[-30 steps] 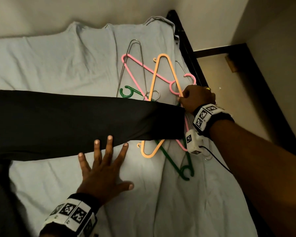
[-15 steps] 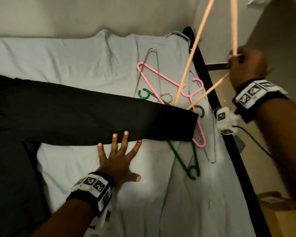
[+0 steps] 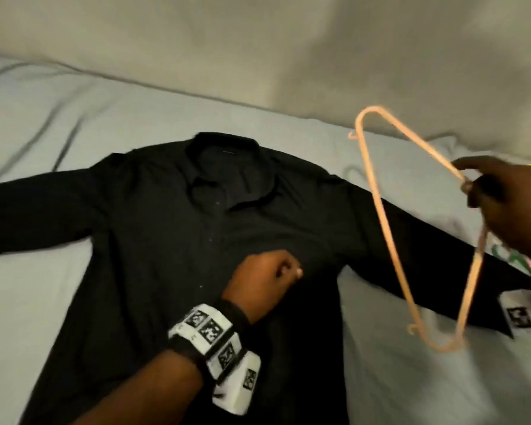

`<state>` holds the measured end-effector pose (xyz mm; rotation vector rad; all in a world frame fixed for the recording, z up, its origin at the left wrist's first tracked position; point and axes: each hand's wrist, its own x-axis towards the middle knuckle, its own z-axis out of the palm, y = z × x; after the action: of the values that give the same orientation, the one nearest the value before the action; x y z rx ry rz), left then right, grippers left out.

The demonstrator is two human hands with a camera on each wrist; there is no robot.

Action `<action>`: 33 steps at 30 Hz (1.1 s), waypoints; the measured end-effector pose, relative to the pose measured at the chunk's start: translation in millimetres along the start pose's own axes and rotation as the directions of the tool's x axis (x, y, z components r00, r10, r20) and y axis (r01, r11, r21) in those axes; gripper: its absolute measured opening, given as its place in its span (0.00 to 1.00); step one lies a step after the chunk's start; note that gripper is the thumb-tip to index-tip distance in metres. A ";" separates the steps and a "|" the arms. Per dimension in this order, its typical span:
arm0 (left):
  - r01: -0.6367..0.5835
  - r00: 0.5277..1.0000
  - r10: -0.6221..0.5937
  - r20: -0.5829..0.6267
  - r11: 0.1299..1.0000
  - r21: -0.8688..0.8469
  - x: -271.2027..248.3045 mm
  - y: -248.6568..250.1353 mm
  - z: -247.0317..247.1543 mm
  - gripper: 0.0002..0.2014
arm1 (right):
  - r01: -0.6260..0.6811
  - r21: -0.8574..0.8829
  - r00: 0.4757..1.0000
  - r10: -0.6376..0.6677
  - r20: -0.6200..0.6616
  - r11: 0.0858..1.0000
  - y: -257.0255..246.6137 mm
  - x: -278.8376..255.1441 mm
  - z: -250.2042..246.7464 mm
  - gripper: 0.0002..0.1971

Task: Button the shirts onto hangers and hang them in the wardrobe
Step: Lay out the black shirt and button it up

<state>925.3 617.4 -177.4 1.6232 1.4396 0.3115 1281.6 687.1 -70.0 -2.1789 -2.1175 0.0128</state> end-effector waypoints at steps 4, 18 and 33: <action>0.072 0.983 -0.033 -0.179 0.973 0.217 15.5 -66.3 -116.1 0.19 | 0.123 -0.050 0.980 -0.113 0.164 0.991 -134.2 27.3 39.9 0.17; 0.083 0.977 0.017 -0.211 0.886 0.457 142.5 -125.7 -202.9 0.18 | 0.621 -0.349 0.763 -0.438 0.476 0.702 -268.2 156.9 90.3 0.18; -0.025 0.943 0.199 -0.266 0.840 0.541 148.6 -102.1 -209.2 0.25 | 0.540 0.059 0.811 -0.537 0.233 0.840 -360.0 202.3 166.7 0.12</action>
<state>754.4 833.8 -193.5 2.1940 1.7828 0.2569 916.2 909.5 -193.8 -1.5588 -2.8037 0.2336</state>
